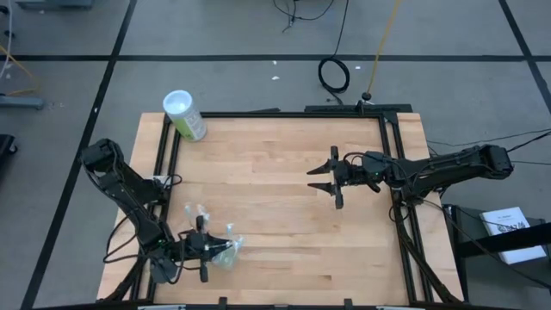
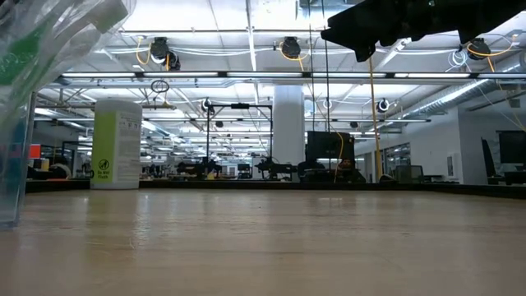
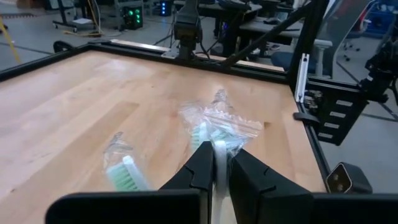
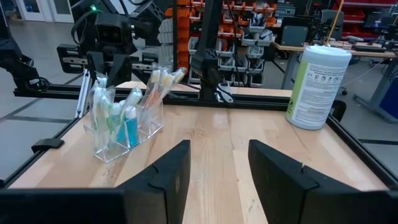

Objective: Pick & Place toothbrushing station
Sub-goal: Put the green toothbrush into the transparent organizer, then return to Home Position

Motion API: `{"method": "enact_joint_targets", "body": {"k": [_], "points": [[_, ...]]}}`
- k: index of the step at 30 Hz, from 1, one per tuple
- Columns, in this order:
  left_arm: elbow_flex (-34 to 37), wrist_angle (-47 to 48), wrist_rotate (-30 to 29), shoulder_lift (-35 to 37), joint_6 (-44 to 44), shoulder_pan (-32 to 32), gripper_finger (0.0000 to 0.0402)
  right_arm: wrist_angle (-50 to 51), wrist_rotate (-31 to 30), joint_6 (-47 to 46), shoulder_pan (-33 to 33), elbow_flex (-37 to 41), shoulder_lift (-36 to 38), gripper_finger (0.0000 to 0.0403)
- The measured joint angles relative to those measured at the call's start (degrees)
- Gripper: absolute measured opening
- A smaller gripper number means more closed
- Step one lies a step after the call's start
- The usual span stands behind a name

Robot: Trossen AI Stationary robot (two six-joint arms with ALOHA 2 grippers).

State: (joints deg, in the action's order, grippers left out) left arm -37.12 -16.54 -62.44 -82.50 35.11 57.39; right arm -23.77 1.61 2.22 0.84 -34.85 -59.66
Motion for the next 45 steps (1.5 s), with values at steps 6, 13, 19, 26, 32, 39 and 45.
{"method": "enact_joint_targets", "body": {"k": [6, 13, 19, 26, 32, 39, 45], "points": [[0.00, -0.08, 0.40, 0.00, 1.43, -0.07, 0.0036, -0.02, 0.00, -0.02, 0.00, 0.00, 0.00, 0.0153], [0.00, -6.23, -1.61, -0.02, -1.55, -0.02, 0.0122, 0.00, 0.00, -0.02, 0.01, 0.00, 0.00, 0.0153], [0.00, -12.67, -0.50, 2.08, -9.36, -0.02, 0.0221, 0.00, 0.00, -0.02, 0.00, 0.00, 0.00, 0.0153], [0.00, -19.61, -0.90, 8.47, -21.18, -0.01, 0.0282, -0.13, 0.00, -1.48, 0.02, 0.00, 0.00, 0.0153], [0.00, -24.09, -3.58, 22.10, -35.29, -0.10, 0.0289, 0.93, 0.07, -5.66, 0.02, 0.00, 2.97, 0.0153], [-2.62, -24.56, -3.84, 40.00, -49.03, -7.45, 0.0289, 7.76, 0.05, -7.14, 0.00, 0.00, 14.83, 0.0154], [-3.71, -21.53, -6.62, 45.98, -65.95, -21.59, 0.0290, 10.09, 0.00, -4.09, 0.00, 0.00, 21.96, 0.0153]]}}
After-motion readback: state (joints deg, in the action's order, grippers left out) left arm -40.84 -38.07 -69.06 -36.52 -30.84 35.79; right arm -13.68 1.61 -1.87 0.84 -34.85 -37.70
